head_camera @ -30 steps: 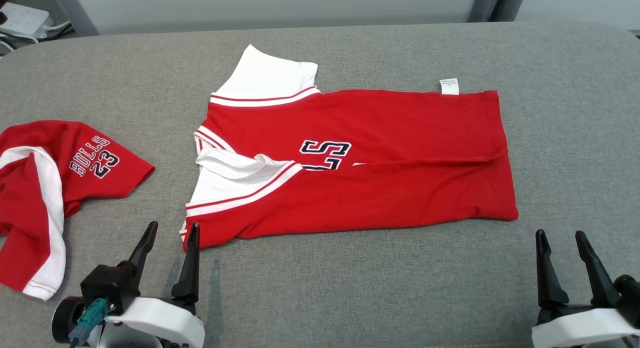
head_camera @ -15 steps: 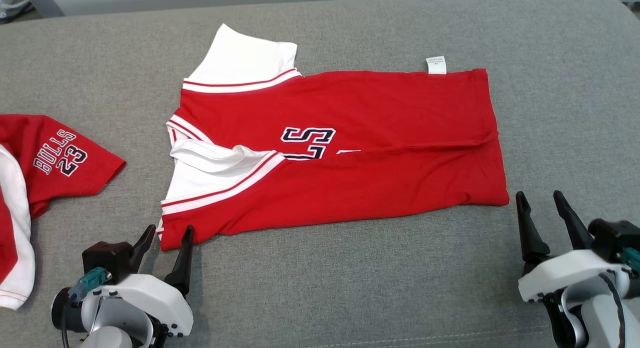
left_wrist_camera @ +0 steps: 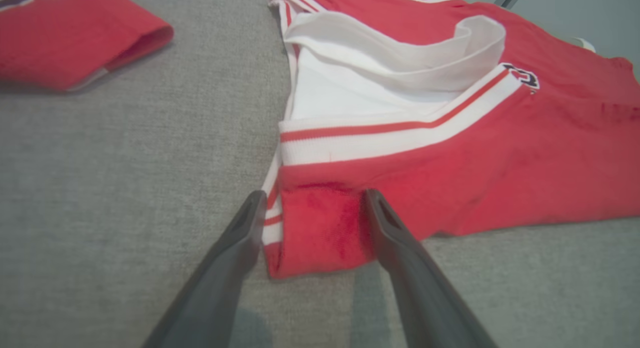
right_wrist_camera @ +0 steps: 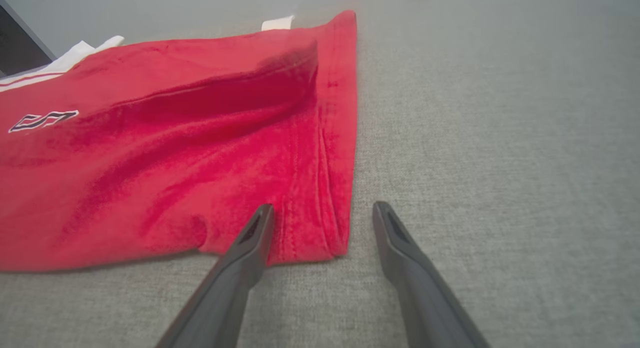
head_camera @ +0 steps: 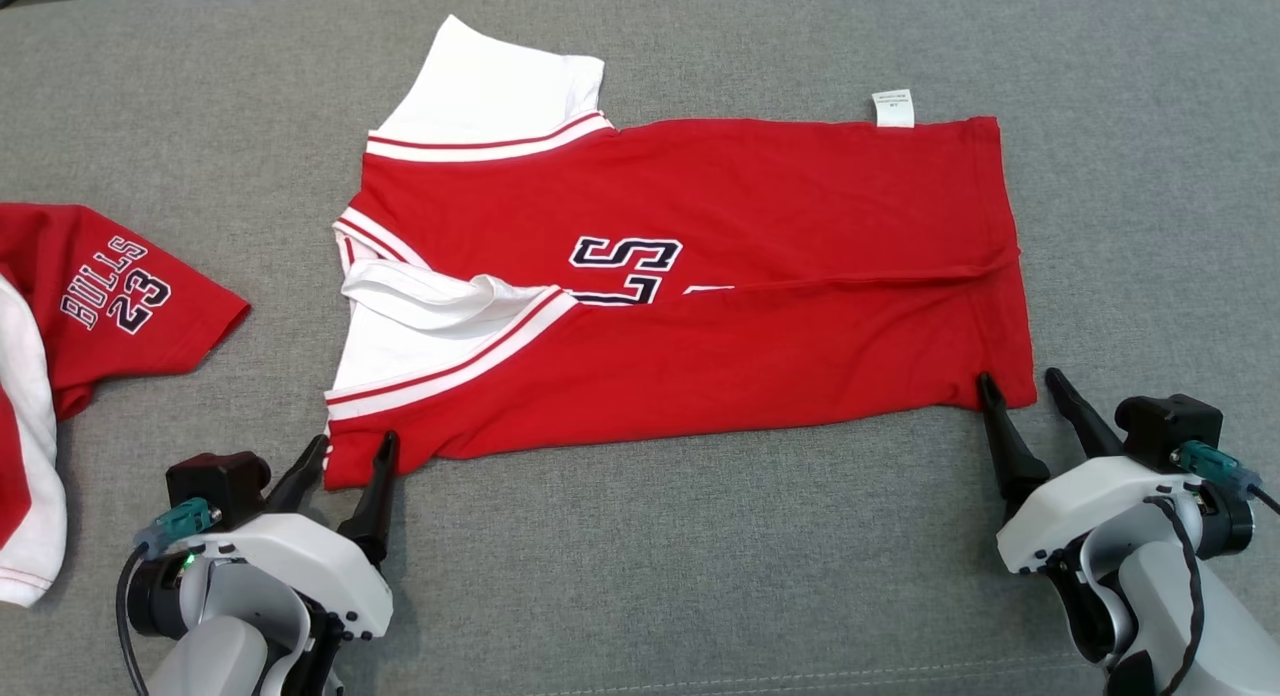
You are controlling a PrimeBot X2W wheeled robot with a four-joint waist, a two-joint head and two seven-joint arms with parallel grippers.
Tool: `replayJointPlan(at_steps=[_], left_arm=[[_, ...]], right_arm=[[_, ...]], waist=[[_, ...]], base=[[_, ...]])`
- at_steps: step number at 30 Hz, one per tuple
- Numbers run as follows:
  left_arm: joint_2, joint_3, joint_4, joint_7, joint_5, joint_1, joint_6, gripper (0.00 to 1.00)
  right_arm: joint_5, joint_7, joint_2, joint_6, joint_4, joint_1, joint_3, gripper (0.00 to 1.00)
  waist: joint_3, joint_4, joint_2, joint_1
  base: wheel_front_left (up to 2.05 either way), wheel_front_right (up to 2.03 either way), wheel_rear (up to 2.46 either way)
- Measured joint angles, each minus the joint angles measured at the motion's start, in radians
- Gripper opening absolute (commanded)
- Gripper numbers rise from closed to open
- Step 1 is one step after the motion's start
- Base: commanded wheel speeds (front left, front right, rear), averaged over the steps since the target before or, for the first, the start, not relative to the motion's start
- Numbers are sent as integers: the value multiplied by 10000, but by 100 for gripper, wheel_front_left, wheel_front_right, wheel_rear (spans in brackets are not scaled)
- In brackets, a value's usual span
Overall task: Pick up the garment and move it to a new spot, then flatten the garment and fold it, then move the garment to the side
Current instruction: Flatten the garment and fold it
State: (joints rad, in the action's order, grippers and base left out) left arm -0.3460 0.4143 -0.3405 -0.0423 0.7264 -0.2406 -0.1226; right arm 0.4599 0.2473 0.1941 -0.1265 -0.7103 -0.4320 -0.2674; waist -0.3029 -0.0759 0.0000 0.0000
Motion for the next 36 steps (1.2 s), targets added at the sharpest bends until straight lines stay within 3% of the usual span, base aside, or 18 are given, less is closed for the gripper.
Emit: replayJointPlan(at_steps=[1,2,3,4,5,6,11,20,25,36], left_arm=[[40,-25,-13,84,90,-22,84,100],[84,-42,-35,188,230,-67,169,100],[77,-17,-71,305,251,-124,178,81],[81,-29,-75,443,330,-147,280,22],[82,-35,-69,516,474,-157,372,22],[79,-15,-73,587,537,-159,403,1],[104,48,0,815,756,-158,675,0],[-69,88,788,1072,884,48,665,0],[-483,63,1670,1448,970,800,493,0],[-1074,-138,3720,1820,1206,2524,-426,0]], right_arm=[[90,0,12,0,-119,-68,-71,100],[184,2,29,2,-205,-129,-167,83],[305,4,48,0,-291,-193,-286,49],[403,12,56,2,-408,-267,-387,19],[491,13,73,0,-483,-344,-499,19],[612,13,98,0,-527,-412,-640,0],[1135,15,153,-2,-731,-615,-1020,0],[1601,13,554,-2,-314,-430,-1041,0],[1829,12,880,-2,464,443,-972,0],[1889,-211,1246,-2,2328,2515,-130,0]], waist=[[-1,3,0,0],[-1,13,0,0],[-2,18,0,0],[-1,16,0,0],[0,18,0,0],[1,17,0,0],[26,-3,0,0],[252,87,0,0],[509,285,0,0],[853,610,0,0]], base=[[0,0,0],[0,0,0],[0,0,0],[0,0,0],[0,0,0],[0,0,0],[0,0,0],[0,0,0],[0,0,0],[0,0,0]])
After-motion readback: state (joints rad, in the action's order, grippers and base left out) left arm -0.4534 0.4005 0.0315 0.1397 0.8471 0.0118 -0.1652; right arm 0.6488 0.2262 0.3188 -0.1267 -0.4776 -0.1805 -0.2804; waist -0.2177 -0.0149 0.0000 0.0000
